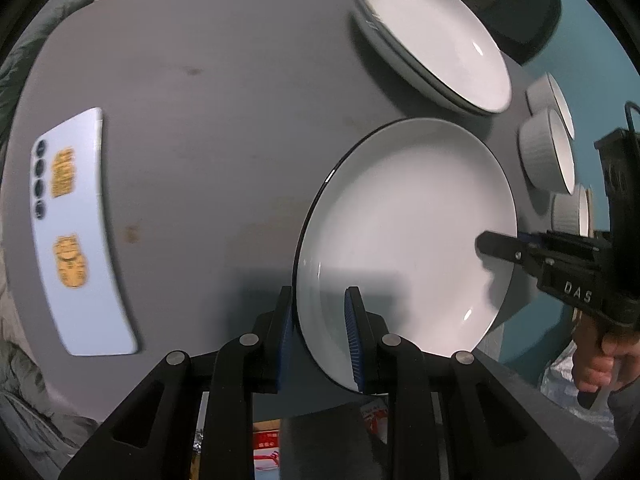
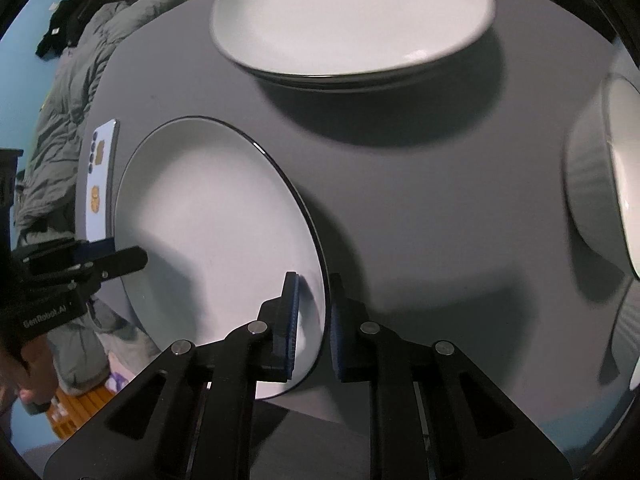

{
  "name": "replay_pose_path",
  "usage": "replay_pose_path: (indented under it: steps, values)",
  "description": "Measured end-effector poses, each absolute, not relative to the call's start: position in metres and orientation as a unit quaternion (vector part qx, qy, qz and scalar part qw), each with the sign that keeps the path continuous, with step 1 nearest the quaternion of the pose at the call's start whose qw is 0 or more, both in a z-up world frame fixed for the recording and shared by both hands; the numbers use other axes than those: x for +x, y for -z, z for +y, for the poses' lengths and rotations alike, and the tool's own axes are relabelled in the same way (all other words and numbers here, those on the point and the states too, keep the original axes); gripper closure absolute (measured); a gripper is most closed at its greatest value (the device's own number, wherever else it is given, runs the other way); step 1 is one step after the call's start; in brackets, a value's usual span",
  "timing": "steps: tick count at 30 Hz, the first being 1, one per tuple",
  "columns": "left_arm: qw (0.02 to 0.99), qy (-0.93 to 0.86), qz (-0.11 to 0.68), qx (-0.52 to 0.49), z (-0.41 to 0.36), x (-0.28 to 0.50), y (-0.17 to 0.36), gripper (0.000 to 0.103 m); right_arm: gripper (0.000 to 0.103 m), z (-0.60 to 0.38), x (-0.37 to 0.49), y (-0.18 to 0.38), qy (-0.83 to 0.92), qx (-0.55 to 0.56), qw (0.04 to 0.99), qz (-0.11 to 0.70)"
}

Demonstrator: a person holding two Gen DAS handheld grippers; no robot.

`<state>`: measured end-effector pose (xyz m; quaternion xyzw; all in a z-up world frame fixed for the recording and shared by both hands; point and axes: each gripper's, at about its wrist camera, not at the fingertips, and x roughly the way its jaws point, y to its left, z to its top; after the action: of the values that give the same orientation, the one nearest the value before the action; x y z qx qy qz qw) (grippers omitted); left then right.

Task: Organize plates and bowls

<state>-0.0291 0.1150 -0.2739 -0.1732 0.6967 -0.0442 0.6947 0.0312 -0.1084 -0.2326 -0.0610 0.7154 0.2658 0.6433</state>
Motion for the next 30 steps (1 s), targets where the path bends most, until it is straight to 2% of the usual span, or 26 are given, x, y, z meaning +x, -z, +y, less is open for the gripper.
replay_pose_path:
  steps: [16, 30]
  values:
    - [0.687, 0.089, 0.708, -0.137, 0.050, 0.000, 0.273, 0.079, 0.088, -0.168, 0.045, 0.233, -0.217, -0.024, 0.663, 0.716]
    - [0.683, 0.090, 0.712, -0.135, 0.041, 0.001, 0.276, 0.081, 0.089, -0.180, 0.046, 0.241, -0.223, -0.012, 0.658, 0.719]
